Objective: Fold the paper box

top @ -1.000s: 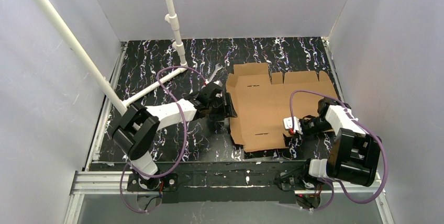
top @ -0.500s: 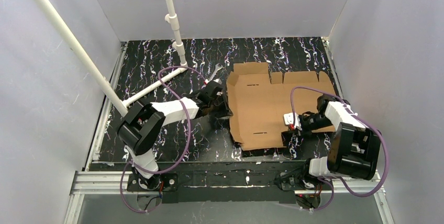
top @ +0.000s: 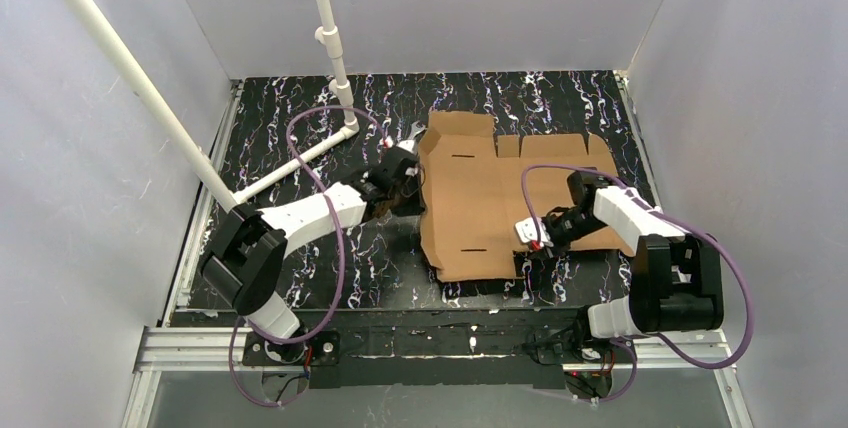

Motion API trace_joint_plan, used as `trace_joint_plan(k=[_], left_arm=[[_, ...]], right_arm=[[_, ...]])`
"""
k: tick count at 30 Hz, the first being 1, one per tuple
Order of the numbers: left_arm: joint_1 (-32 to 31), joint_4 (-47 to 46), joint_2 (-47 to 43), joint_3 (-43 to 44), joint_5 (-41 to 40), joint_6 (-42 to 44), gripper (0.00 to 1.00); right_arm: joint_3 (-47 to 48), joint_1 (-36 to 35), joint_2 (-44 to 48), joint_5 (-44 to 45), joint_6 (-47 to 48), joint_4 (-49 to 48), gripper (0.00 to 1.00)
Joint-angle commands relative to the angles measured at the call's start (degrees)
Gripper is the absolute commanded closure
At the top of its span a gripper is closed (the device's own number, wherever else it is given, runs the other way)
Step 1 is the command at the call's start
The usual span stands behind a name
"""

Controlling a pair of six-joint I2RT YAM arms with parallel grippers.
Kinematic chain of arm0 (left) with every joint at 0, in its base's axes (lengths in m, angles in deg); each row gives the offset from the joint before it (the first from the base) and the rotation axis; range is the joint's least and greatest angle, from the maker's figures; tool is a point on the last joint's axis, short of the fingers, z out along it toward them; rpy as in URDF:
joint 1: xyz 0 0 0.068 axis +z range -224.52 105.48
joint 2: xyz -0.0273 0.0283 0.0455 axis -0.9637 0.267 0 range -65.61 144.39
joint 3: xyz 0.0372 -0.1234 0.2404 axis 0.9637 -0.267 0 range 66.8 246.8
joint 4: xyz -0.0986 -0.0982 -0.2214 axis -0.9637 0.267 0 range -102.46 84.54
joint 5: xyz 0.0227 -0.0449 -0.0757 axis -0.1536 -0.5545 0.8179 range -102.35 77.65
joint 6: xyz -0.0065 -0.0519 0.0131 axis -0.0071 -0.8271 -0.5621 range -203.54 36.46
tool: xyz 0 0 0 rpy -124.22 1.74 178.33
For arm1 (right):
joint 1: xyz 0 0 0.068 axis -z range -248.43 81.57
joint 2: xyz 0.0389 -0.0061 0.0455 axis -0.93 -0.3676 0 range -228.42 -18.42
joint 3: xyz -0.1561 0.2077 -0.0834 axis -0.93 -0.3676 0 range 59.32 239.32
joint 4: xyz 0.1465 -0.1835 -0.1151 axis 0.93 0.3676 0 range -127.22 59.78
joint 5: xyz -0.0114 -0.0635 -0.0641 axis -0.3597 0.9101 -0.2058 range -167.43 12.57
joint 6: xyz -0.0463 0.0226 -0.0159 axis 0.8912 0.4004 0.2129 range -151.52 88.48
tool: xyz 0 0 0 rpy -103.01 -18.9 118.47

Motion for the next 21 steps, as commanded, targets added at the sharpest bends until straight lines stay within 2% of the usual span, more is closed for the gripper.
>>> trace_joint_plan(k=[1, 3, 4, 5, 12, 18, 21], left_arm=[[0.1, 10.0, 1.8, 10.2, -3.8, 15.8, 1.0], [0.1, 12.7, 2.3, 12.9, -4.5, 20.5, 1.0], [0.1, 13.5, 2.3, 13.8, -4.6, 22.7, 1.0], [0.1, 13.9, 2.1, 14.5, -4.4, 24.8, 1.0], [0.1, 14.7, -2.4, 16.7, 0.7, 42.0, 1.0], [0.3, 16.9, -6.1, 20.7, 3.5, 51.4, 1.0], [0.2, 18.3, -7.1, 23.6, 4.1, 54.1, 1.0]], right_arm=[[5.9, -2.9, 2.7, -6.3, -13.3, 1.2, 0.43], [10.2, -2.9, 3.0, -7.6, -21.2, 2.7, 0.32], [12.6, -2.9, 3.3, -7.8, -24.8, 3.6, 0.21], [14.7, -2.9, 3.6, -8.4, -27.8, 4.2, 0.17], [31.8, -2.2, 2.4, -9.5, -53.5, -3.1, 0.08], [51.5, -1.2, -9.5, -7.5, -62.4, -4.5, 0.04], [61.0, -1.2, -16.6, -6.7, -66.6, -1.9, 0.04]])
